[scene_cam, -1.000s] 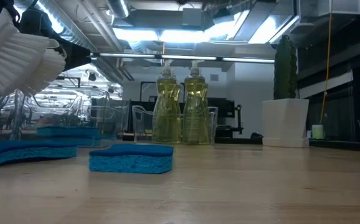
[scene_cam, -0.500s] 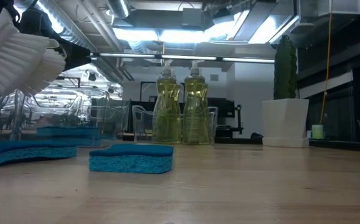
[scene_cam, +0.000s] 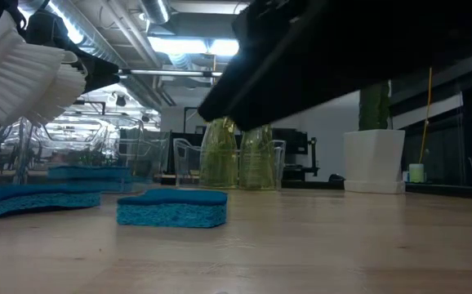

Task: Pick & Place Kitchen Sink Supplies
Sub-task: Put the blue sponge into the top left transparent bin

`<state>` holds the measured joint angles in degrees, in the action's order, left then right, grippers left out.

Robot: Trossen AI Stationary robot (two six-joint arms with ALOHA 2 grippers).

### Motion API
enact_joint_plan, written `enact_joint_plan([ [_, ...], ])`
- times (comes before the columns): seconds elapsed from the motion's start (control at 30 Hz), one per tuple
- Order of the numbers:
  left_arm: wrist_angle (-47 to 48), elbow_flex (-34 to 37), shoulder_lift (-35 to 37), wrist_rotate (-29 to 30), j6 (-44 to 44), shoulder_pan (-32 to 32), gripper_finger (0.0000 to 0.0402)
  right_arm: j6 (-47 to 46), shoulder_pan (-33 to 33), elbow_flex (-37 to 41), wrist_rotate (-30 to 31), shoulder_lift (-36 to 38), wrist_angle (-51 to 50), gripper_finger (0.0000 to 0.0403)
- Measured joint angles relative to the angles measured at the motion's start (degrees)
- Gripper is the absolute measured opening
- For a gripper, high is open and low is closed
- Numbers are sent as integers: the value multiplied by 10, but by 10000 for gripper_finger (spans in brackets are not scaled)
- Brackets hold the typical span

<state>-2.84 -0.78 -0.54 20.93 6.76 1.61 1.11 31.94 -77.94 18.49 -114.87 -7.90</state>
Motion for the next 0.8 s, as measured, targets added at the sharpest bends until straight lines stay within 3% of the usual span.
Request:
enact_joint_plan([
  [0.3,0,0,0,0,0,0,180,10,-39,6,0,-6,17,308],
  [0.57,0,0,0,0,0,0,180,45,-77,6,2,-63,67,308],
  [0.7,0,0,0,0,0,0,180,22,-93,6,28,-77,68,306],
  [0.8,0,0,0,-1,0,0,180,18,-101,5,10,-82,71,291],
])
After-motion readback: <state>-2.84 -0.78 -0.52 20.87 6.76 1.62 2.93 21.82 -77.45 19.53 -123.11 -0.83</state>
